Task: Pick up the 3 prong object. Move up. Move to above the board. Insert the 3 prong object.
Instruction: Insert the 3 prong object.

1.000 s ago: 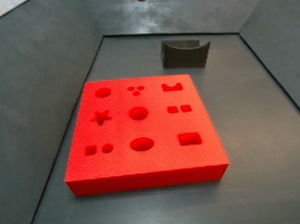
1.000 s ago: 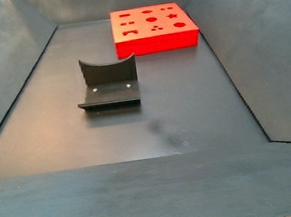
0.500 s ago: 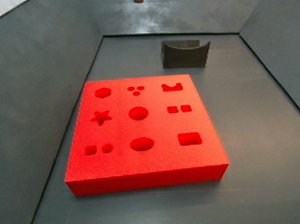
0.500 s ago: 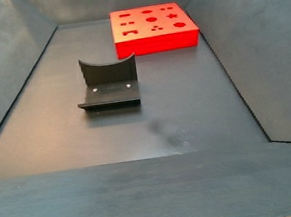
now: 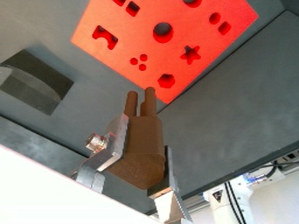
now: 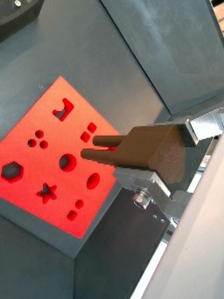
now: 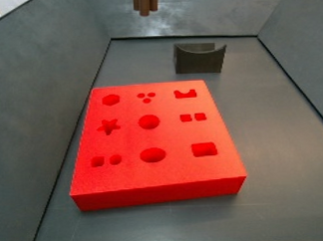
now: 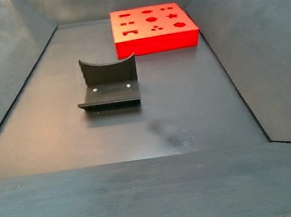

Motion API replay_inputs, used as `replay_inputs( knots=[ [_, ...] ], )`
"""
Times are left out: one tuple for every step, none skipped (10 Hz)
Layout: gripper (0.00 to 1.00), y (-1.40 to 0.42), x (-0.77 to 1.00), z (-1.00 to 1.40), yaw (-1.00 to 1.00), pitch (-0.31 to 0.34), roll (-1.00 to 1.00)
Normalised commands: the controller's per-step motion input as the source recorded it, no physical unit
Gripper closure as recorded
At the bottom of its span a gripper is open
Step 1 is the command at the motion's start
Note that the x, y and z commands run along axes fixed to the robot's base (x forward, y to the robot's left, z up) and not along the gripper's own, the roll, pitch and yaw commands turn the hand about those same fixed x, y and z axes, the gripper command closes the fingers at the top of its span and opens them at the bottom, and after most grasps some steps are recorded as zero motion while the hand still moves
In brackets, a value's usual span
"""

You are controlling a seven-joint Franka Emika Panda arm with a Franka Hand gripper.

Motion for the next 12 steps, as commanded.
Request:
replay_inputs(
  knots=[
    [1.0,0.1,0.0,-0.38,0.0,-0.01,0.0],
    [1.0,0.11,-0.01,-0.4,0.0,-0.007,0.0],
    [1.0,0.14,-0.05,-0.46,0.0,-0.019,0.02],
    [1.0,0.17,-0.07,-0.52,0.0,-0.03,0.02],
    [1.0,0.16,-0.09,-0.59,0.08,-0.07,0.0],
    [1.0,0.13,0.0,-0.61,0.15,-0.091,-0.04],
    [1.0,0.13,0.0,-0.61,0.24,-0.089,-0.1],
    [1.0,0.14,0.02,-0.59,0.27,-0.07,-0.09],
    [1.0,0.13,0.01,-0.55,0.27,-0.051,-0.07],
    [1.0,0.0,0.0,-0.22,0.08,0.0,-0.02],
    [1.0,0.0,0.0,-0.05,0.0,0.0,0.0],
    [1.0,0.01,0.0,-0.33,0.06,-0.004,0.04]
  ],
)
